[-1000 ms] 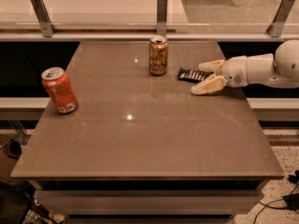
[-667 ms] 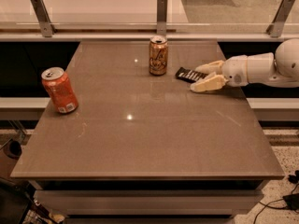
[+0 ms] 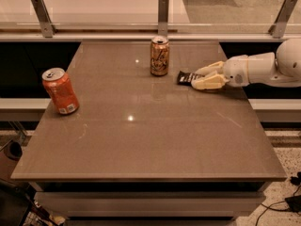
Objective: Move rxbar chocolate near coke can
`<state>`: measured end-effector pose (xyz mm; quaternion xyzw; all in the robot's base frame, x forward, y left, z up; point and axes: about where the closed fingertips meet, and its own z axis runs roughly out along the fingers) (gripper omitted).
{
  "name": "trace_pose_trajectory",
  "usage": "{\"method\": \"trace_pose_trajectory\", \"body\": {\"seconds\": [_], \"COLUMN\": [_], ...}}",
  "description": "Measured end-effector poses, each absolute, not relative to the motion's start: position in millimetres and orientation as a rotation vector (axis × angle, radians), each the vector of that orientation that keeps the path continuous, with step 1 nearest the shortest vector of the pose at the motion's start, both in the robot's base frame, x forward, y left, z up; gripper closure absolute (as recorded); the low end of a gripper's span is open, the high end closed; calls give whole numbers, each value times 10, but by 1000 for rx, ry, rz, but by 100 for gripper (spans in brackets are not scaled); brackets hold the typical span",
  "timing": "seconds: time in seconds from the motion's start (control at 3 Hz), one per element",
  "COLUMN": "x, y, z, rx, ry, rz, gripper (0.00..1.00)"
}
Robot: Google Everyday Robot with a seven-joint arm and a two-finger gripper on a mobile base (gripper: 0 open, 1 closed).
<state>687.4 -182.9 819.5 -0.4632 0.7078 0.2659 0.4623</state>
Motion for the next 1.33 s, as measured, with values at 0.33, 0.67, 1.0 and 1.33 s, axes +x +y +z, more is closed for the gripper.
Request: {"method": "trace_pose_trajectory", "body": {"seconds": [0.33,0.67,1.0,1.33], "x": [6786,6646,6502,6372], "y": [-1825,-1842,-1873,-1827], "z": [8293,8455,8603,8739], "rx": [-1136,-1135,-1130,-1142], "ry": [1691,1640,1609,1615], "rz": [671,676,676,651], "gripper": [100,100,100,100]}}
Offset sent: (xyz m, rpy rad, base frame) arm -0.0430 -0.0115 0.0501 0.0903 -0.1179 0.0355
